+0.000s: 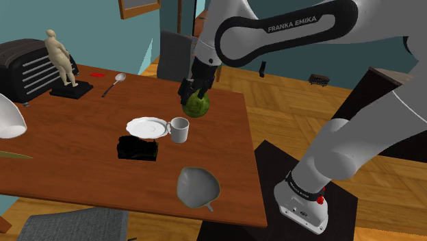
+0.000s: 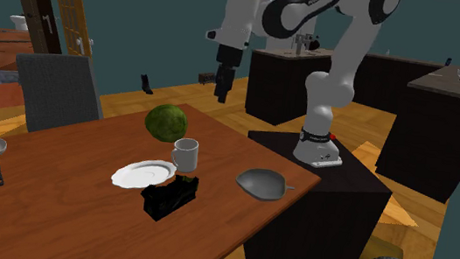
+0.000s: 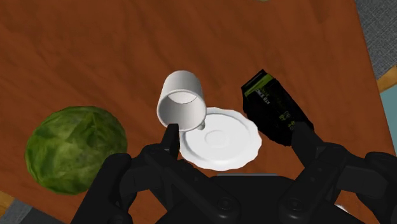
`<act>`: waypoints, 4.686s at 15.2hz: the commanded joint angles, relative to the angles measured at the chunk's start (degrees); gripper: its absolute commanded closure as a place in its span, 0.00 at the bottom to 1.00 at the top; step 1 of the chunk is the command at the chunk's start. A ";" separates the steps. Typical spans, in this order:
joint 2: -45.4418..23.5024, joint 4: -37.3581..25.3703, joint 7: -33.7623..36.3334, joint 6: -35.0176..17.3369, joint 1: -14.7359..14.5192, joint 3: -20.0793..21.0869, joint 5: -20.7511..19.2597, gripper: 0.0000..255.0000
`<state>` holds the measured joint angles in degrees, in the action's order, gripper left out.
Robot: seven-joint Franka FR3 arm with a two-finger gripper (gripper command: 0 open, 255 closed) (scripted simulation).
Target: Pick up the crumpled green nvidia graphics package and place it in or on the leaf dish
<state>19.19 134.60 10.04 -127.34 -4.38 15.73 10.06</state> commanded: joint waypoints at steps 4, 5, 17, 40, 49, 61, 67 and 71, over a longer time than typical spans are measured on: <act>-10.44 -4.25 6.61 -6.53 -0.19 4.57 -3.77 0.00; -12.59 -5.28 8.05 -7.62 -0.25 5.26 -4.94 0.00; -39.76 -23.88 26.13 -13.80 -7.17 5.83 -23.24 0.00; -59.77 -41.75 32.13 -15.05 -15.23 1.10 -30.44 1.00; -59.78 -41.75 32.13 -15.06 -15.23 1.10 -30.45 1.00; -54.29 -42.41 30.40 -8.98 -13.99 3.06 -28.13 1.00; -51.97 -43.49 29.54 -5.65 -13.54 3.87 -26.99 1.00; -50.60 -44.50 28.98 -3.33 -13.31 4.34 -26.27 1.00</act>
<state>-31.79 90.35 39.07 -131.28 -17.68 19.94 -16.38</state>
